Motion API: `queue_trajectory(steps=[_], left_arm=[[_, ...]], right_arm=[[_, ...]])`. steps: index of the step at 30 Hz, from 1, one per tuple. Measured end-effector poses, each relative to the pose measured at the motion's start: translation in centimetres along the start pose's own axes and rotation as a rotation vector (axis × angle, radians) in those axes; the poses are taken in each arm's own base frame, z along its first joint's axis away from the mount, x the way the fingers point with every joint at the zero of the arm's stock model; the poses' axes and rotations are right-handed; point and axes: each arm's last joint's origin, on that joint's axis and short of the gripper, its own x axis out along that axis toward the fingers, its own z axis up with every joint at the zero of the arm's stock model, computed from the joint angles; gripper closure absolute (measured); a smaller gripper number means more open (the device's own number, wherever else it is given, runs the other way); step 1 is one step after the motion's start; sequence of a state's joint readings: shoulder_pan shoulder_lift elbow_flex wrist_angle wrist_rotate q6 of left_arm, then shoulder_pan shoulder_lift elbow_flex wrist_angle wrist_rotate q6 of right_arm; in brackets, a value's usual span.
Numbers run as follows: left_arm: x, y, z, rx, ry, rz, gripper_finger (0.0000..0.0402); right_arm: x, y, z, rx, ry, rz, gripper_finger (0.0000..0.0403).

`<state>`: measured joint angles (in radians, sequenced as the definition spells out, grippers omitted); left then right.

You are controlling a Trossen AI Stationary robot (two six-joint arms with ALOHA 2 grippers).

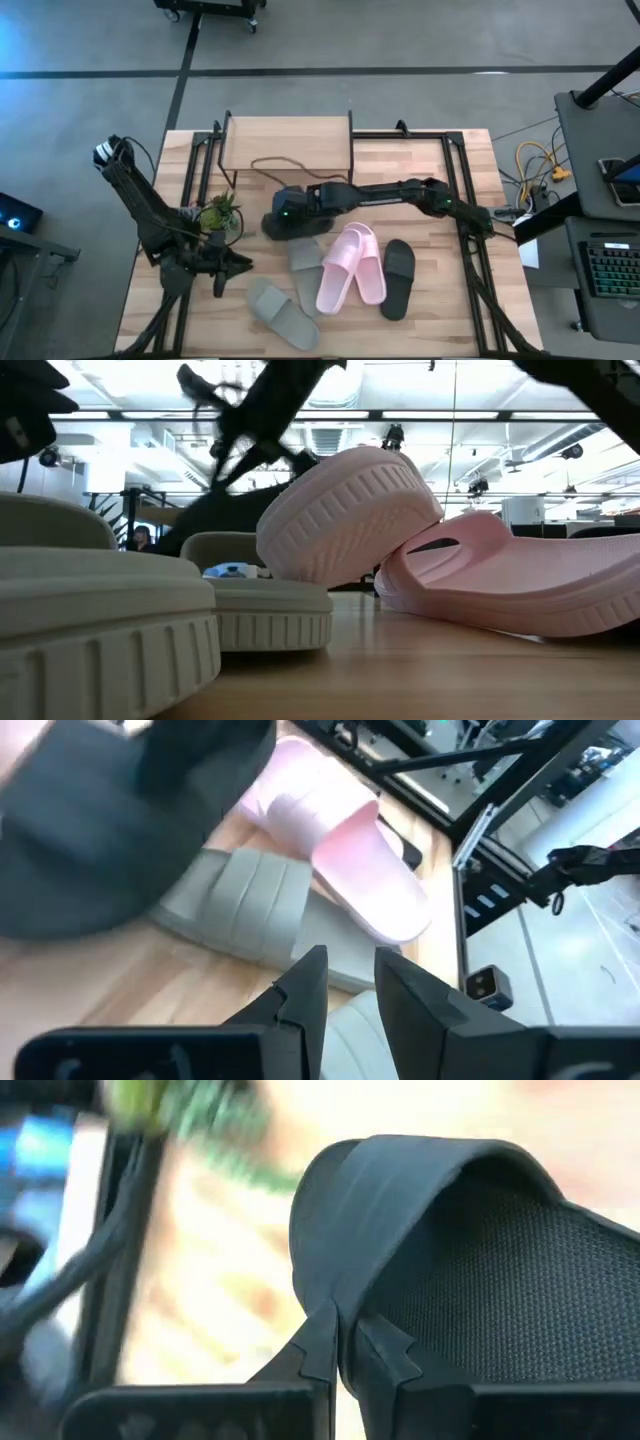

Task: Pick and place slides into the shelf
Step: Move the left black slider under the shelf

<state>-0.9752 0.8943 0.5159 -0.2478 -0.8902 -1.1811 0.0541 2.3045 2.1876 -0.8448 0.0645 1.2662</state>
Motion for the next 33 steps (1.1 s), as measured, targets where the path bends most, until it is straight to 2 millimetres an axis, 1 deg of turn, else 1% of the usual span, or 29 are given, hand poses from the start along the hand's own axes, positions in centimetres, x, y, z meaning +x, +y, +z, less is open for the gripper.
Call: queue_trajectory(steps=[2, 4, 7, 9, 13, 16, 20, 23, 29, 31, 33], left_arm=[[-0.2, 0.2, 0.3, 0.022, -0.019, 0.007, 0.033], [-0.4, 0.6, 0.3, 0.054, -0.024, 0.031, 0.033], [-0.5, 1.2, 0.2, 0.086, -0.01, 0.068, 0.033], [-0.5, 1.4, 0.2, 0.102, -0.004, 0.08, 0.033], [-0.6, 1.5, 0.3, 0.109, 0.009, 0.075, 0.033], [-0.7, 1.6, 0.2, 0.108, 0.041, 0.061, 0.033], [-0.6, 1.7, -0.1, 0.112, 0.092, 0.048, 0.033], [-0.5, 1.6, -0.3, 0.114, 0.126, 0.041, 0.033], [-0.3, 1.6, -0.8, 0.119, 0.188, 0.033, 0.033], [-0.3, 1.6, -0.8, 0.118, 0.19, 0.032, 0.033], [-0.4, 1.6, -0.7, 0.118, 0.19, 0.032, 0.033]], right_arm=[[-1.7, -0.4, -0.7, 0.06, -0.107, -0.101, 0.0389], [-2.7, -0.6, -1.2, 0.139, -0.204, -0.155, 0.0389], [-3.0, -0.8, -1.7, 0.275, -0.284, -0.189, 0.0389], [-2.7, -0.9, -2.1, 0.366, -0.34, -0.189, 0.0389], [-0.5, -2.0, -2.4, 0.486, -0.509, -0.222, 0.039], [1.3, -2.5, -1.8, 0.533, -0.505, -0.196, 0.039], [3.6, -2.7, -0.9, 0.607, -0.511, -0.052, 0.0383], [4.7, -3.0, -0.1, 0.643, -0.515, 0.016, 0.0353], [5.0, -3.7, 0.6, 0.606, -0.422, -0.028, 0.0265], [4.8, -3.4, 0.8, 0.515, -0.362, -0.034, 0.0241], [4.1, -2.6, 1.2, 0.358, -0.286, -0.021, 0.0222]])
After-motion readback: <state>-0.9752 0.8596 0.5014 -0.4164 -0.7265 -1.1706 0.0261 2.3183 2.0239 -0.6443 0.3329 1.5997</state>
